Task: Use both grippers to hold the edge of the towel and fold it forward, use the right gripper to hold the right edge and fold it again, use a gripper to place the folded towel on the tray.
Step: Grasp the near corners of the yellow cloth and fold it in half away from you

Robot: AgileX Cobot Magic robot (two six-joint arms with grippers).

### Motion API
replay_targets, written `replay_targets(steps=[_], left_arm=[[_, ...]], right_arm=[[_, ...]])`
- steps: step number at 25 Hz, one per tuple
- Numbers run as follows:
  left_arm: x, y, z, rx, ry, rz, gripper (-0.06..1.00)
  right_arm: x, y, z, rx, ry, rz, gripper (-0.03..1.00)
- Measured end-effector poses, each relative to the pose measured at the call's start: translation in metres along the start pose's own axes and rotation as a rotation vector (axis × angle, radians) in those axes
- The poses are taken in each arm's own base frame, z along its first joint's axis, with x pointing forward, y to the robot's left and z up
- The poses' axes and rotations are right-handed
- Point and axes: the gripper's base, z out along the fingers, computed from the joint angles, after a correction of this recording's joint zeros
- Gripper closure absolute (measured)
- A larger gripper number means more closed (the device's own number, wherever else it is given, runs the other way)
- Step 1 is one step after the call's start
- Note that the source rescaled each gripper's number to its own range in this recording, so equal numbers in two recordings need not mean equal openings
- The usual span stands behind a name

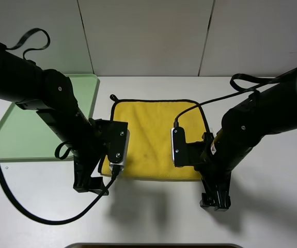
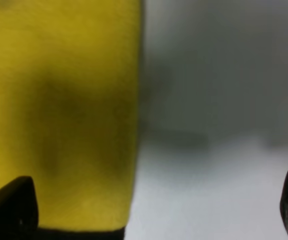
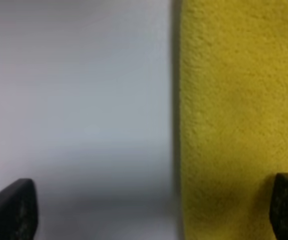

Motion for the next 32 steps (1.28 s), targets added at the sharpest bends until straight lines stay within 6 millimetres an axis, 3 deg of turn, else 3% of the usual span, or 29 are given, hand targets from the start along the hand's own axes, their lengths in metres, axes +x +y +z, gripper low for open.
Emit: replay_targets(steps=[8, 18, 24, 28, 32], left_arm=[[-0.009, 0.004, 0.011, -0.081, -0.008, 0.041, -0.02], [-0.005, 0.001, 0.037, -0.021, 0.034, 0.038, 0.02], [-0.006, 0.003, 0.041, -0.018, 0.031, 0.025, 0.15], [-0.007, 0.004, 0.041, -0.028, 0.024, 0.014, 0.33], [-0.007, 0.005, 0.041, -0.036, 0.021, 0.010, 0.54]], right_arm=[[0.000, 0.000, 0.000, 0.000, -0.002, 0.002, -0.03], [0.000, 0.000, 0.000, 0.000, -0.005, 0.007, -0.03], [-0.001, 0.000, 0.000, 0.001, -0.007, 0.011, -0.02], [-0.001, 0.000, 0.000, 0.003, -0.011, 0.022, 0.13], [-0.002, -0.001, 0.000, 0.011, -0.019, 0.029, 0.39]])
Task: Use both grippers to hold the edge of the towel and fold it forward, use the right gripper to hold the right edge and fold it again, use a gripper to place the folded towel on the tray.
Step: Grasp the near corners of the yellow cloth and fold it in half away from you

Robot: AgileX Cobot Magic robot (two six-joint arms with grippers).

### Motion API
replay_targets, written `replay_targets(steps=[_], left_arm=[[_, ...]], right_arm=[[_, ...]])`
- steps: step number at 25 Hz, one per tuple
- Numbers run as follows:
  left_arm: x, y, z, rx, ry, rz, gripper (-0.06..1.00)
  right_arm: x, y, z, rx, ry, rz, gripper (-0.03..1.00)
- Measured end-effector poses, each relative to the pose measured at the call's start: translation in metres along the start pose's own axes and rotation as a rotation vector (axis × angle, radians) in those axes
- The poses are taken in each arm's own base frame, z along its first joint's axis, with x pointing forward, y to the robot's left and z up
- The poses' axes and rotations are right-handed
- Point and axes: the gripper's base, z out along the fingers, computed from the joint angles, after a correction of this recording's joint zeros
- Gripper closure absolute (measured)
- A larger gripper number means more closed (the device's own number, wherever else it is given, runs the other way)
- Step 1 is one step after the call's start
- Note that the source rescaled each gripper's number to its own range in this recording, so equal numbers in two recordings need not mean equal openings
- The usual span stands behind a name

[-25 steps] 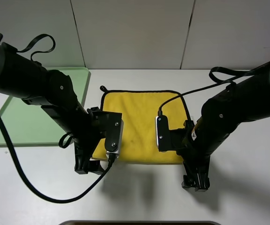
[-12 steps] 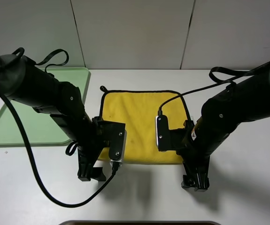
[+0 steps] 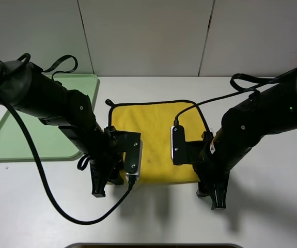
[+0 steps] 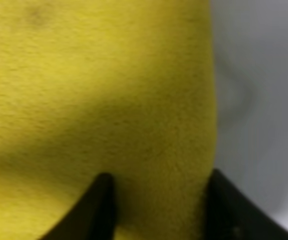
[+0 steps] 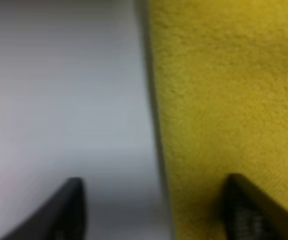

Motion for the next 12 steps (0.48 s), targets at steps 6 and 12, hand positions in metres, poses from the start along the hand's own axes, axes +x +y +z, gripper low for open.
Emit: replay_targets(steps=[6, 12], left_arm=[[-0.0003, 0.0018, 0.0006, -0.021, -0.002, 0.005, 0.83], [-0.0002, 0.0027, 0.0010, -0.028, 0.000, 0.014, 0.94]], right_arm=[[-0.0001, -0.0001, 0.0000, 0.001, -0.001, 0.002, 0.85], [-0.0002, -0.0001, 0.0000, 0.001, -0.002, 0.002, 0.97]])
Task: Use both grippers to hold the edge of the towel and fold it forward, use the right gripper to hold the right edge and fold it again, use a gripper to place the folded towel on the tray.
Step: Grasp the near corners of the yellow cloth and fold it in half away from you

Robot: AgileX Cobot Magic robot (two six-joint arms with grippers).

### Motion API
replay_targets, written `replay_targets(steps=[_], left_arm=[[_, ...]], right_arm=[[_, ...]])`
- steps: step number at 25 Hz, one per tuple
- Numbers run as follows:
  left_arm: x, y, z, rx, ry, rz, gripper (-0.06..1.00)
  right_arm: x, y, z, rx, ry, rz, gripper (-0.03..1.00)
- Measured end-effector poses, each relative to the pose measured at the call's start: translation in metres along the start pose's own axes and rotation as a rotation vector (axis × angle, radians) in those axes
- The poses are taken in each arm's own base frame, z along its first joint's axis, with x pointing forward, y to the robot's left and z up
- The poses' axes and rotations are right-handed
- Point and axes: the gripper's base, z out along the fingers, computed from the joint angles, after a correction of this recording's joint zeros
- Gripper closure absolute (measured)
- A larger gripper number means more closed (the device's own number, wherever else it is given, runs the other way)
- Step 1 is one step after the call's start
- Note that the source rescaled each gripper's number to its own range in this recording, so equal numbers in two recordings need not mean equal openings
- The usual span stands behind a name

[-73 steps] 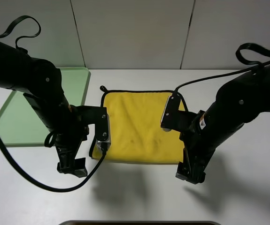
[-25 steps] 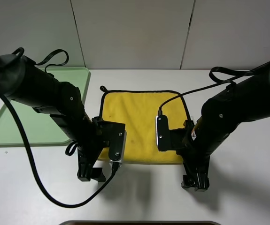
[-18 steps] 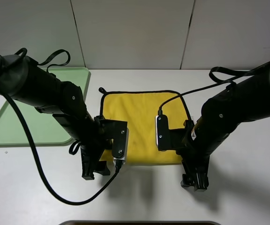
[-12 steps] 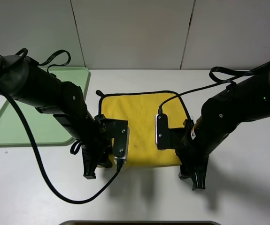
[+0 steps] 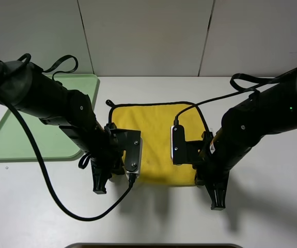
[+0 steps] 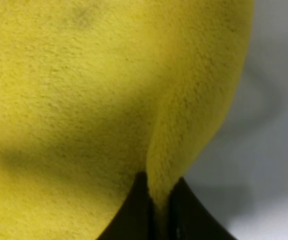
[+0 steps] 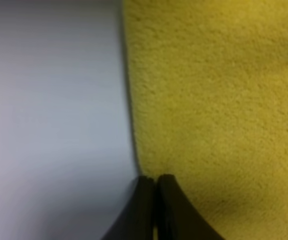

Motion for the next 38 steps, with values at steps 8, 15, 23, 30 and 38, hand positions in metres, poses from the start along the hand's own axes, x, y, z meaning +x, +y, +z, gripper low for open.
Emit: replay_targets(steps=[8, 15, 23, 30, 38], left_arm=[[0.000, 0.000, -0.001, -0.004, -0.002, 0.002, 0.94], [-0.001, 0.001, -0.003, -0.013, -0.004, 0.009, 0.94], [-0.002, -0.002, -0.014, -0.021, -0.013, 0.022, 0.94], [-0.009, 0.002, -0.039, -0.093, -0.059, 0.037, 0.94], [-0.013, 0.002, -0.058, -0.145, -0.094, 0.049, 0.94]], right_arm=[[0.000, 0.000, 0.000, -0.006, 0.005, 0.000, 0.97], [0.000, 0.001, -0.015, 0.002, -0.003, 0.003, 0.97], [-0.001, 0.000, -0.033, 0.031, -0.029, 0.049, 0.97], [0.000, 0.001, -0.054, 0.054, -0.053, 0.065, 0.97], [0.003, 0.006, -0.080, 0.073, -0.079, 0.140, 0.97]])
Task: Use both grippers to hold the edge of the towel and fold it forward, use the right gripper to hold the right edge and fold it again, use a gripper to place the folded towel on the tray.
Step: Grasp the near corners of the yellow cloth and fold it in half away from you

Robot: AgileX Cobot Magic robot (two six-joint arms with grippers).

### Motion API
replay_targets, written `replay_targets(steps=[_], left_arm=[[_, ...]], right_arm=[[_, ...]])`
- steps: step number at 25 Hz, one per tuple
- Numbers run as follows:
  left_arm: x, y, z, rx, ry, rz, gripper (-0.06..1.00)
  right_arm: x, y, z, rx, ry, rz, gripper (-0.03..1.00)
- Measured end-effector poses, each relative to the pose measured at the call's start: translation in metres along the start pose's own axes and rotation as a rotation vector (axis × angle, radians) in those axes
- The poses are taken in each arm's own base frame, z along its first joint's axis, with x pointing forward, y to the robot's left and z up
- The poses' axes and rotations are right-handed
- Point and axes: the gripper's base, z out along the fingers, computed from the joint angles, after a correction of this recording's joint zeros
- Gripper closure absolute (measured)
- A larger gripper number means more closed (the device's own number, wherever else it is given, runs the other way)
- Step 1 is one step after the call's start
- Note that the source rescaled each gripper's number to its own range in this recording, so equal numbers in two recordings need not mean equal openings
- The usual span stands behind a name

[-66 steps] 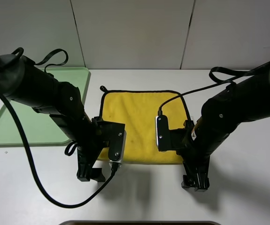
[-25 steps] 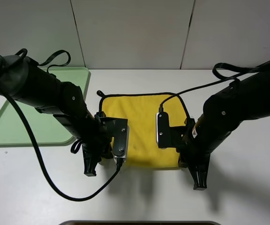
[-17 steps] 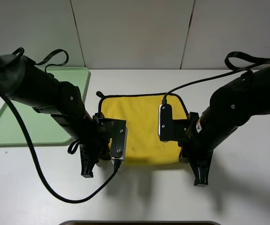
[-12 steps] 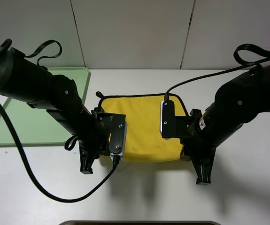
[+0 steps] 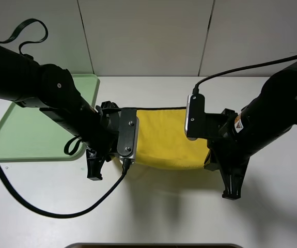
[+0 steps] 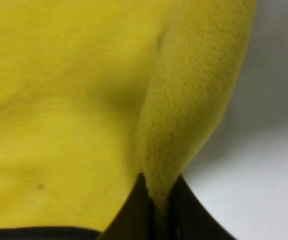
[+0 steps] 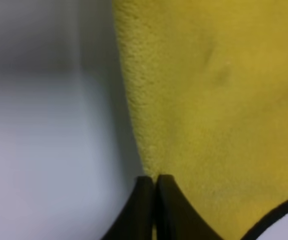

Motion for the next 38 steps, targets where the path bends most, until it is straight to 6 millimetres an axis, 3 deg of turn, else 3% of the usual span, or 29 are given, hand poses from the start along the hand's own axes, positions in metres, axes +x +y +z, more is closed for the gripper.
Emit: replay_targets(steps=[11, 23, 32, 38], left_arm=[[-0.007, 0.002, -0.024, -0.048, -0.040, 0.014, 0.94], [-0.012, -0.002, -0.048, -0.048, -0.071, 0.029, 0.94], [-0.015, -0.006, -0.070, -0.071, -0.101, 0.047, 0.94], [-0.011, -0.005, -0.063, -0.056, -0.062, 0.040, 0.94]], right_arm=[[0.003, 0.004, -0.030, 0.028, -0.038, 0.131, 0.97], [-0.012, -0.009, -0.061, -0.005, -0.005, 0.213, 0.97], [-0.011, -0.007, -0.066, -0.047, 0.038, 0.241, 0.97], [-0.011, -0.008, -0.066, -0.036, 0.036, 0.237, 0.97]])
